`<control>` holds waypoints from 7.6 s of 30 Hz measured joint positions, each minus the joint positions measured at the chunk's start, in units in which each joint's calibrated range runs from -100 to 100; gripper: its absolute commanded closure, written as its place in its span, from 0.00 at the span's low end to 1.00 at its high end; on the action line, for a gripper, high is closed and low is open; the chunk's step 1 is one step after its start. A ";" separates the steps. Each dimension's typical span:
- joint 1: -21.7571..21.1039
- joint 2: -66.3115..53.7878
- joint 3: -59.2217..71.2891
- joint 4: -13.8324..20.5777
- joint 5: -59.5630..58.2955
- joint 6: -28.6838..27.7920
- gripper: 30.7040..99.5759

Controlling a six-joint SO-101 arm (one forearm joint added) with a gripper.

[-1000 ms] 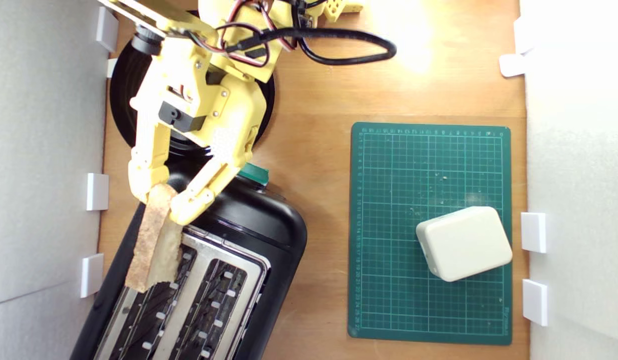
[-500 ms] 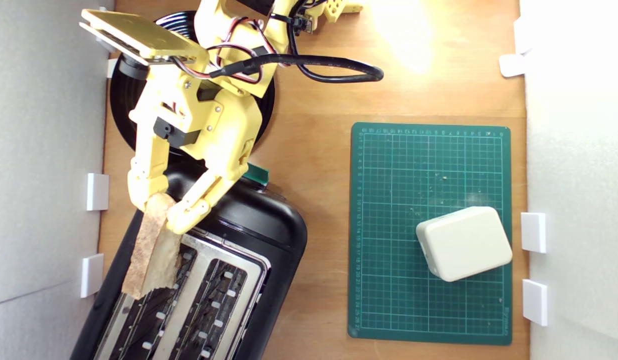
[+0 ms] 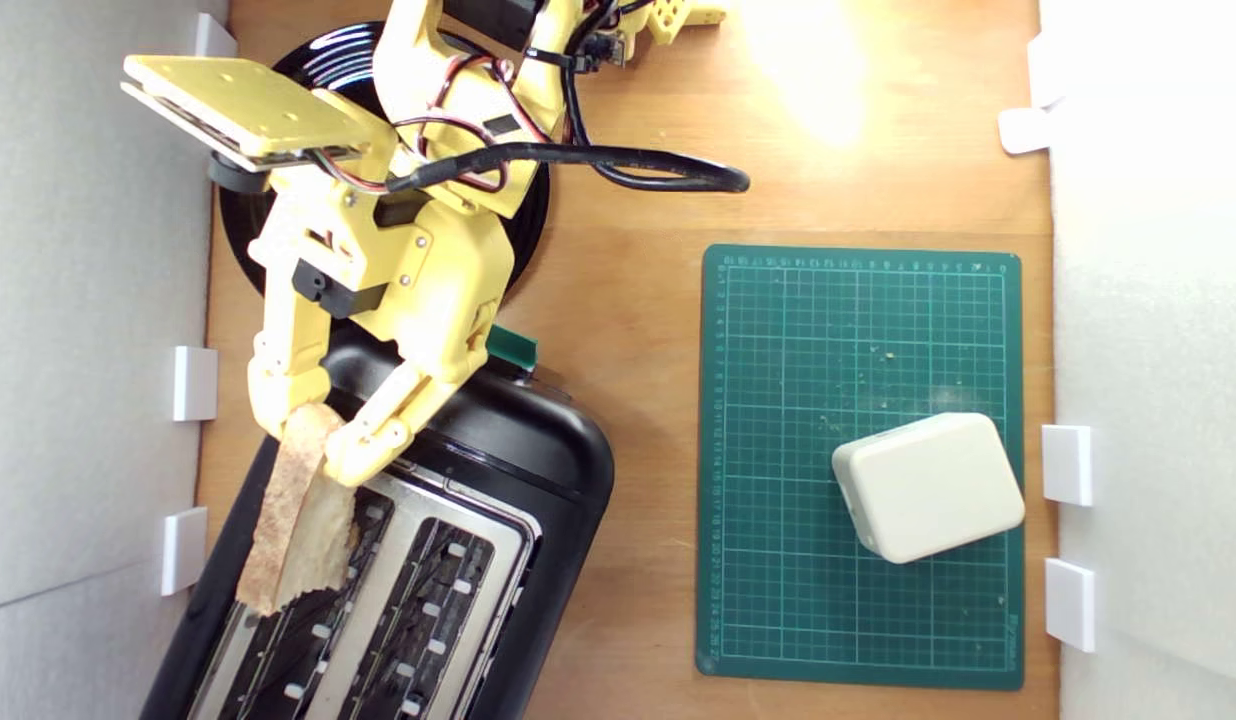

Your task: Pick bread and place in toaster

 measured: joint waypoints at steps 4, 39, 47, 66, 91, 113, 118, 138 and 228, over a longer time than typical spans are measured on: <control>0.00 1.93 -2.13 0.00 0.51 -0.88 0.71; -1.28 9.74 -10.73 -1.16 7.71 -3.26 0.70; -1.28 9.74 -10.73 -1.16 7.71 -3.26 0.50; -3.30 10.84 -10.54 -0.98 8.22 -2.12 0.47; -14.46 -17.89 -7.58 -6.04 10.76 -7.40 0.52; -33.50 -39.14 21.45 -6.75 10.68 -29.08 0.81; -34.05 -47.96 34.67 -6.49 6.95 -31.77 0.85; -34.42 -72.91 68.70 -6.57 5.59 -34.05 0.93; -36.61 -90.63 104.21 -12.79 5.25 -34.15 1.00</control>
